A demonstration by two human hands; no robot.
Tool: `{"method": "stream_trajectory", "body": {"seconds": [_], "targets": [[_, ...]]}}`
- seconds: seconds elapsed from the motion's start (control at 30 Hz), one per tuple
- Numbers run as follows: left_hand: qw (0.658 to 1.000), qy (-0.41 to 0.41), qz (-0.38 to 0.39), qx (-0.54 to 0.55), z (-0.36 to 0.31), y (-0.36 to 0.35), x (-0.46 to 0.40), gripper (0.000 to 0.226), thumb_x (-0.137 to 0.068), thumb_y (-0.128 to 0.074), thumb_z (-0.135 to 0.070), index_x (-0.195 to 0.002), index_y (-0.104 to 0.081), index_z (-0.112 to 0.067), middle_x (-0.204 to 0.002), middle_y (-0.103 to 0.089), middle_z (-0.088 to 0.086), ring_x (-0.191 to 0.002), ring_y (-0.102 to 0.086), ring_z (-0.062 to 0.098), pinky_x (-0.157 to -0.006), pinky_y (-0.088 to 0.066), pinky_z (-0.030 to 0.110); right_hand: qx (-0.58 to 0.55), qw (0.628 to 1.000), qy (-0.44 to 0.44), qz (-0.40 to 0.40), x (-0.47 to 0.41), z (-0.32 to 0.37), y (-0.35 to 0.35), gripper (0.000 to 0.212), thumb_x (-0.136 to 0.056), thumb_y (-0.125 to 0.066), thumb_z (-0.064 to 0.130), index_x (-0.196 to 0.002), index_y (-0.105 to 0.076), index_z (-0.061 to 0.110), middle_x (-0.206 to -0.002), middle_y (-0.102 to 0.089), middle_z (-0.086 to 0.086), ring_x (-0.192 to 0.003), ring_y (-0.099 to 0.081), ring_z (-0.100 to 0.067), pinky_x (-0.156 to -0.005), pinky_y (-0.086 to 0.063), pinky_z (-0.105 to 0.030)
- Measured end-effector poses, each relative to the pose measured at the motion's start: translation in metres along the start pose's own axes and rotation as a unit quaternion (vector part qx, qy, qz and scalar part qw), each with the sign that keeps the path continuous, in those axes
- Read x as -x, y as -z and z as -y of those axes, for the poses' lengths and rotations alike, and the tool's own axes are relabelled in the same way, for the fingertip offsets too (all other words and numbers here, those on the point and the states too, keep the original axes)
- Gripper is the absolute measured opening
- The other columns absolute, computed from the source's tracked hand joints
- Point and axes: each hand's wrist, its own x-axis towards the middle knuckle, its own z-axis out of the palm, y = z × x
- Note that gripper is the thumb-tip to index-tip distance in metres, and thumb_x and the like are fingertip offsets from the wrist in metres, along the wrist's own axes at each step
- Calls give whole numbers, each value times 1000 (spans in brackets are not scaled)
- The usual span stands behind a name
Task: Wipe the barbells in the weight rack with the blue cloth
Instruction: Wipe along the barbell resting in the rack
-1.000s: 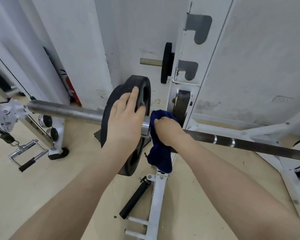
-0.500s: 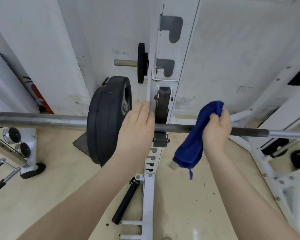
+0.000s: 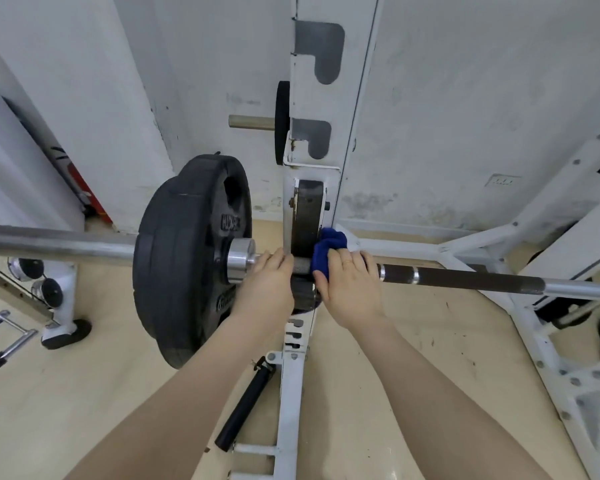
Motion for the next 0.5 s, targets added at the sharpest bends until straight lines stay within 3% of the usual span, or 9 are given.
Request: {"method": "stream_trajectory", "body": {"seconds": [0.1, 0.17, 0.23, 0.3, 0.33, 0.4, 0.5], "targets": [[999, 20, 4, 30, 1, 0, -2, 52, -93, -37, -6, -143, -28, -12, -153, -24, 5, -141, -18, 22, -116, -23, 38, 17, 993, 15, 117, -20, -10, 15, 45, -98, -21, 37, -98, -59, 12, -88, -65, -6, -79, -61, -27, -75, -44, -36], [999, 31, -3, 40, -1, -1, -2, 46, -95, -34, -10, -141, -32, -12, -149, -31, 6, -137, -24, 22, -114, -26, 37, -31, 977, 17, 209, -39, -20, 19, 43, -101, -20, 34, -96, -55, 10, -91, -62, -13, -77, -56, -28, -68, -44, -35], [998, 37, -14, 49, -3, -2, -2, 41, -96, -32, -16, -137, -38, -11, -142, -40, 5, -130, -31, 20, -108, -32, 36, -105, 946, -43, 302, -55, -26, 26, 46, -99, -19, 38, -74, -48, 12, -88, -56, -13, -78, -49, -26, -72, -39, -35], [997, 44, -20, 54, -5, -3, -3, 39, -98, -31, -22, -134, -42, -11, -135, -45, 4, -125, -36, 19, -104, -35, 35, -121, 939, -55, 318, -57, -25, 29, 46, -99, -21, 38, -69, -45, 14, -87, -54, -11, -80, -51, -26, -75, -41, -35], [997, 49, -21, 52, -6, -3, -4, 39, -98, -31, -24, -133, -42, -12, -133, -46, 3, -123, -37, 19, -103, -37, 36, -80, 957, -19, 277, -51, -23, 26, 44, -100, -24, 35, -75, -51, 11, -86, -57, -12, -79, -55, -28, -75, -44, -35], [997, 60, -20, 44, -6, -6, -6, 40, -97, -32, -27, -133, -43, -13, -131, -47, 3, -122, -38, 20, -102, -39, 38, 2, 992, 55, 117, -27, -24, 15, 39, -99, -32, 32, -91, -61, 8, -82, -64, -12, -73, -62, -30, -70, -49, -36], [996, 76, -15, 48, -8, -9, -6, 42, -97, -32, -28, -136, -39, -14, -139, -41, 5, -130, -32, 22, -108, -34, 40, 86, 989, 117, -35, 1, -40, -2, 43, -81, -59, 43, -100, -65, 5, -85, -67, -10, -74, -63, -28, -79, -51, -39]]}}
